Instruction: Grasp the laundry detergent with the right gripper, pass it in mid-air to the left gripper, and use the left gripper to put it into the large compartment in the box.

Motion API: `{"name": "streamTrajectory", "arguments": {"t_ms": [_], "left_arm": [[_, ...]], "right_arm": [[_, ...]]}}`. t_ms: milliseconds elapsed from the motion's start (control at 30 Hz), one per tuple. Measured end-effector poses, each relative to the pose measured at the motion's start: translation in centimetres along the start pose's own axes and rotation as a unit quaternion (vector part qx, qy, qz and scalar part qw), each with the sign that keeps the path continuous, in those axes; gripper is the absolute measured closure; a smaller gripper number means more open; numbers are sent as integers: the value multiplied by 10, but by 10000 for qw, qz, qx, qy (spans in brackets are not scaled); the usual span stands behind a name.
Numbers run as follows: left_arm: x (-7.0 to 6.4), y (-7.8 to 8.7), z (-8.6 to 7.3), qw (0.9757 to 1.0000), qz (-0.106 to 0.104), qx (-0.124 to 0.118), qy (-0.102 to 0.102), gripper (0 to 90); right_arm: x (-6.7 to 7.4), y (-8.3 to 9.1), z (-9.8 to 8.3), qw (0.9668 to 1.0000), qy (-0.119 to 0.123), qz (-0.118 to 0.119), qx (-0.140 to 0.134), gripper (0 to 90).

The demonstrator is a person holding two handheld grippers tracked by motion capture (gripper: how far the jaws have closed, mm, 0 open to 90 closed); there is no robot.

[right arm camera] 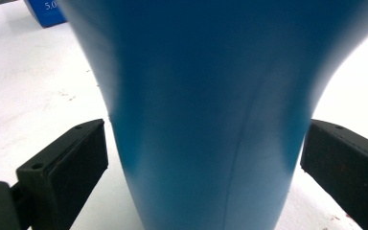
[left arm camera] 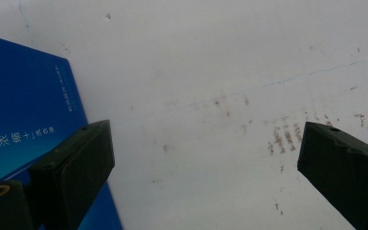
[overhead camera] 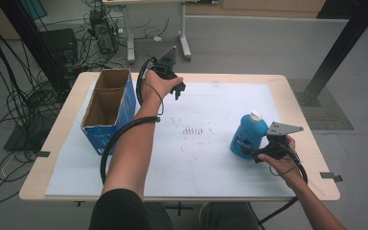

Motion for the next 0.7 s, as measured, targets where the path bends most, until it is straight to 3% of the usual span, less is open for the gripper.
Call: {"name": "streamTrajectory", "arguments": {"t_ms": [700], "left_arm": [[-2, -1, 1, 10000, -17, 21, -34, 59]], "right_arm": [[2, -1, -1, 10000, -25, 27, -75, 20]]}}
Point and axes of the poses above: each handheld gripper's, and its own axes: y roughly backward along the jaws, z roughly out of its top, x roughly to its left, the point moved 3 cm from there along -y, roughly forward along the jaws, and after that the axes turned 13 degrees about -z, right-handed, at the moved point
